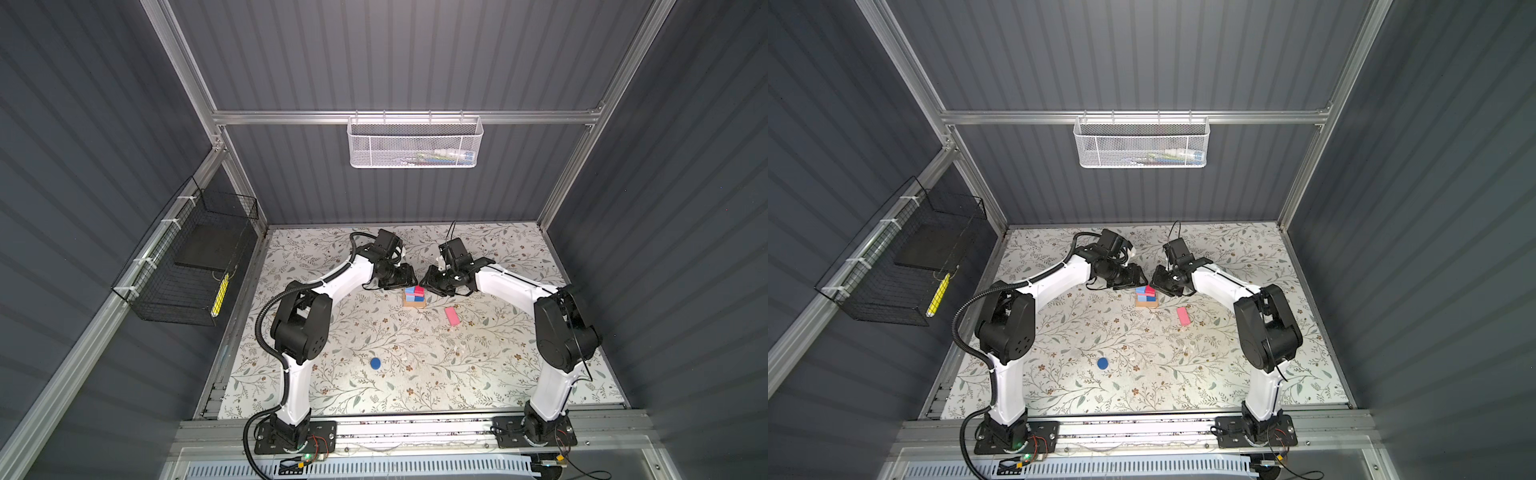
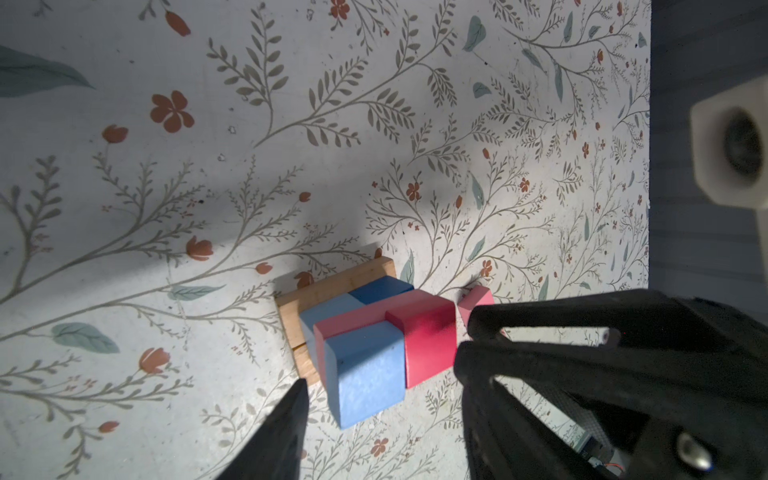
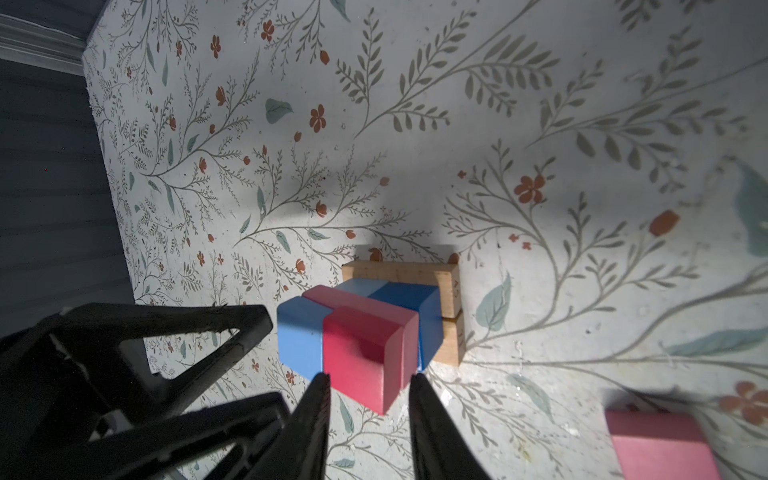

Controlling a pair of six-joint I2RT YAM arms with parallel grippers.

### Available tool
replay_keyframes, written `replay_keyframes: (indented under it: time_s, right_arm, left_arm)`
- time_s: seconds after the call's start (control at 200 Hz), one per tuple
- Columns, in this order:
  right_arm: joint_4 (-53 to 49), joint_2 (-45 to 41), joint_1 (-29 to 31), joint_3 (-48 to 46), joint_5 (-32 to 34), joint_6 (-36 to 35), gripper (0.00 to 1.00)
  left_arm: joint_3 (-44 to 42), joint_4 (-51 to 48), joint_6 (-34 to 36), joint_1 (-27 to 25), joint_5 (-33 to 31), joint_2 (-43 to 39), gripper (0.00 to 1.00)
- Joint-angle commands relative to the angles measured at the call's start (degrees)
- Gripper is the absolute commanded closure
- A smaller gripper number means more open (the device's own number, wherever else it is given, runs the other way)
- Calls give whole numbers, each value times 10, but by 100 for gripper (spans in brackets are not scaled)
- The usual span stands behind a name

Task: Build the wood block tower
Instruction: 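Open the right gripper and raise it off the magenta cube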

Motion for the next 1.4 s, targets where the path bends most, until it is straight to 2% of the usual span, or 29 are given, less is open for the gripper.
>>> replay_keyframes:
  time_s: [0.0,0.065,0.165,0.74,1.396]
  right_arm:
    - [-7,-24,3,-8,13,-1,65]
    - [-6,-30,3,-11,16,-1,65]
    - [-3,-38,1,-16,20,-1,64]
    - [8,-79,-5,-45,37,4,62]
    - [12,-84,-8,-53,37,6,62]
  left_arm:
    - [11,-9,-3,-3,7,2,37]
    - [13,-8,-5,-3,8,7,32]
    - [11,1,-10,-3,13,10,30]
    - [7,35,-52,-2,42,33,32]
    - [2,32,-60,-3,46,29,32]
